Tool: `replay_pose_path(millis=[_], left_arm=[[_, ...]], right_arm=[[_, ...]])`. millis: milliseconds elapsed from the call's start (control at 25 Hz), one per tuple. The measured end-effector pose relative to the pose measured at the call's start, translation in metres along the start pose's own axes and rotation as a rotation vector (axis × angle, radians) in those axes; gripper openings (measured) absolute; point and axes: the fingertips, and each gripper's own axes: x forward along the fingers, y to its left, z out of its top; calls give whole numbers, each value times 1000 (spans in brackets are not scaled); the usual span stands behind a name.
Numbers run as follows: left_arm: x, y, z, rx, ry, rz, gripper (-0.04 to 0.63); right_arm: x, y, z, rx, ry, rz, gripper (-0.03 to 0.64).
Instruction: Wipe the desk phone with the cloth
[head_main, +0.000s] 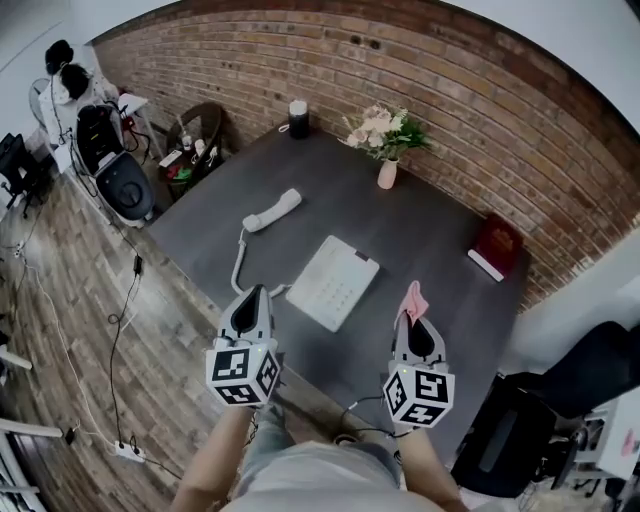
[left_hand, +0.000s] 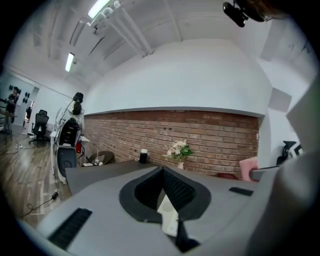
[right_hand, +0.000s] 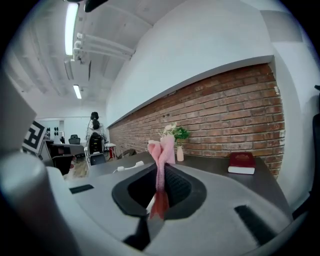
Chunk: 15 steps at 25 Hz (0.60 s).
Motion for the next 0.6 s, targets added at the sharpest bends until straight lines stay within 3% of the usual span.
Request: replay_pose_path(millis=[320, 600], left_arm=[[58, 35, 18, -19, 35, -159, 3], [88, 62, 28, -2, 53, -263, 3]], right_arm=[[15, 24, 15, 15, 2, -187, 20], [31, 51, 22, 29, -4, -288, 20]])
